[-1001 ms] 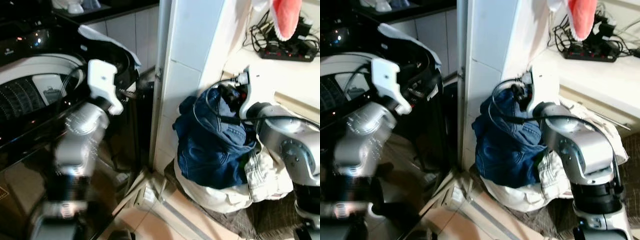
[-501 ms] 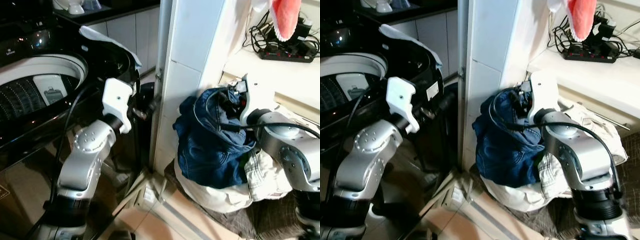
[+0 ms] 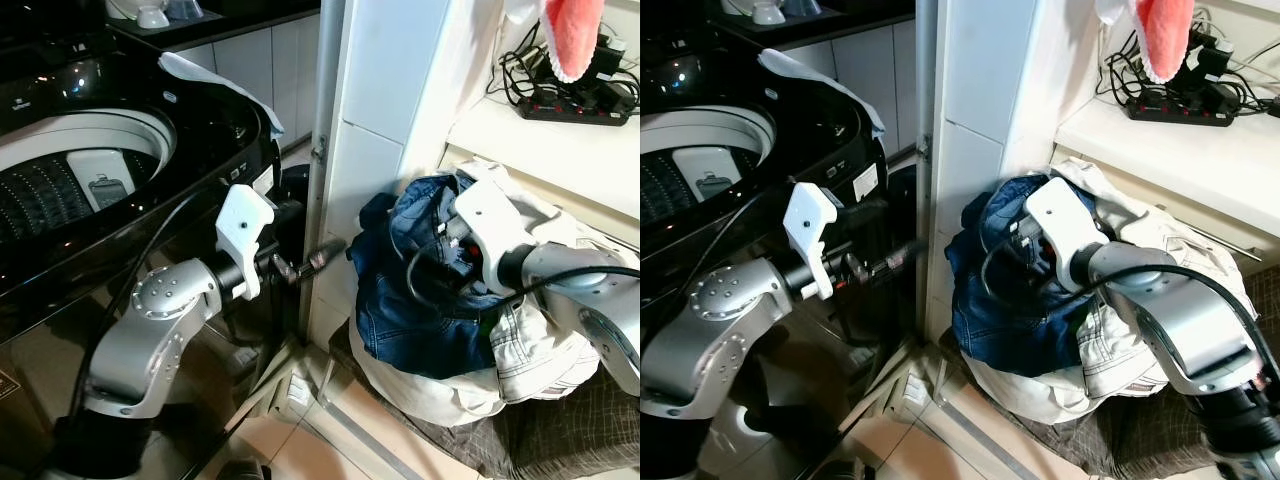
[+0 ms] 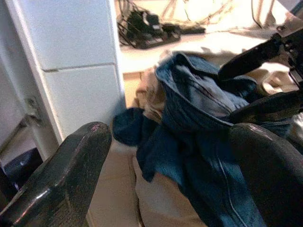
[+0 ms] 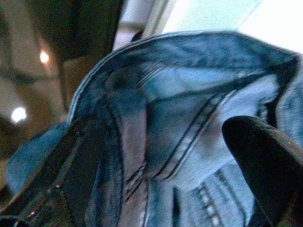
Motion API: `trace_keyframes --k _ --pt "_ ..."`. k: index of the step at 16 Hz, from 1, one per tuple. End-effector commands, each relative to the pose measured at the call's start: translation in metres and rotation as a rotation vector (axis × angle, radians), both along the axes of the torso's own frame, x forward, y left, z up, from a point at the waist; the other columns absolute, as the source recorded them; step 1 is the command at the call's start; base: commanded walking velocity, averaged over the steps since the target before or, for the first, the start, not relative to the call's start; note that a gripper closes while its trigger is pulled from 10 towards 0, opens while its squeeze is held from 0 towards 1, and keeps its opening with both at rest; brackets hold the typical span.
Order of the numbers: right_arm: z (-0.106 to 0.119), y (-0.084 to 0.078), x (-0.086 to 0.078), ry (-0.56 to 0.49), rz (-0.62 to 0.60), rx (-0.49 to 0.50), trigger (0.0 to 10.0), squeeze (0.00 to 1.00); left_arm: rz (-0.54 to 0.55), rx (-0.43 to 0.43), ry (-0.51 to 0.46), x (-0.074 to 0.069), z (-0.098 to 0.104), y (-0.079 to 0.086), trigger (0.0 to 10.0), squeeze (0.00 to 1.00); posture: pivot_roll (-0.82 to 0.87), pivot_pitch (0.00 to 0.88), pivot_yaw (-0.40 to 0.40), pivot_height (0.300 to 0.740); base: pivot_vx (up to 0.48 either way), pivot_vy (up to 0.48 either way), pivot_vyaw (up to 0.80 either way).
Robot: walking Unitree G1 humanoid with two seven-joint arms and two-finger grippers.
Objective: Clothes washing
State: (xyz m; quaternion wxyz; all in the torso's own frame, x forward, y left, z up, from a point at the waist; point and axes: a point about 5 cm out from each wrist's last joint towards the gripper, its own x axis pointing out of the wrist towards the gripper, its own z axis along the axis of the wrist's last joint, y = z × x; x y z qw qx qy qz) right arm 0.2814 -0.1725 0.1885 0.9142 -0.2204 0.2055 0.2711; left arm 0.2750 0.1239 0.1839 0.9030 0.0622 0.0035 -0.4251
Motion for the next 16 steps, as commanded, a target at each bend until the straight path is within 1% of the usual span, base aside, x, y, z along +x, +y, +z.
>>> trace_keyframes --k 1,2,3,4,5,6,7,8,9,10,16 --pt "-0.008 0.0 -0.004 0.048 0.018 -0.044 10.0 1.0 -0.042 0.007 0.016 -0.004 0.0 -0.003 10.0 0.0 0.02 0.0 -0.041 0.74 0.0 0.0 0.0" --pt "-0.013 0.0 -0.005 0.064 0.013 -0.046 10.0 0.95 -0.044 0.008 0.019 -0.004 -0.001 -0.003 10.0 0.0 0.02 0.0 -0.041 0.74 0.0 0.0 0.0" --pt "-0.027 -0.005 -0.007 0.086 0.0 -0.146 10.0 0.0 -0.06 0.014 0.027 -0.004 -0.001 -0.005 10.0 0.0 0.02 0.0 -0.042 0.74 0.0 0.0 0.0" --pt "-0.029 -0.007 -0.007 0.085 0.002 -0.174 10.0 0.0 -0.064 0.016 0.028 -0.005 -0.001 -0.005 10.0 0.0 0.02 0.0 -0.042 0.74 0.0 0.0 0.0" --pt "-0.034 -0.011 -0.007 0.083 -0.004 -0.198 10.0 0.0 -0.093 0.017 0.04 -0.007 0.0 -0.007 10.0 0.0 0.02 0.0 -0.042 0.74 0.0 0.0 0.0" --pt "-0.034 -0.012 -0.007 0.08 -0.007 -0.202 10.0 0.0 -0.103 0.017 0.044 -0.008 0.0 -0.008 10.0 0.0 0.02 0.0 -0.042 0.74 0.0 0.0 0.0" --pt "-0.034 -0.016 -0.005 0.076 -0.018 -0.208 3.3 0.0 -0.145 0.011 0.063 -0.012 0.0 -0.01 10.0 0.0 0.02 0.0 -0.042 0.74 0.0 0.0 0.0" --pt "-0.034 -0.018 -0.005 0.075 -0.021 -0.209 2.3 0.0 -0.164 0.007 0.073 -0.014 0.0 -0.011 10.0 0.0 0.02 0.0 -0.042 0.74 0.0 0.0 0.0" --pt "-0.033 -0.019 -0.004 0.074 -0.022 -0.208 0.0 0.0 -0.207 0.011 0.095 -0.019 -0.002 -0.012 10.0 0.0 0.02 0.0 -0.042 0.74 0.0 0.0 0.0" --pt "-0.032 -0.02 -0.004 0.072 -0.018 -0.209 0.0 0.0 -0.223 0.016 0.106 -0.021 -0.004 -0.012 10.0 0.0 0.02 0.0 -0.042 0.74 0.0 0.0 0.0" --pt "-0.031 -0.017 -0.002 0.066 0.008 -0.181 0.0 0.0 -0.218 0.025 0.119 -0.021 -0.004 -0.011 10.0 0.0 0.02 0.0 -0.046 0.74 0.0 0.0 0.0"
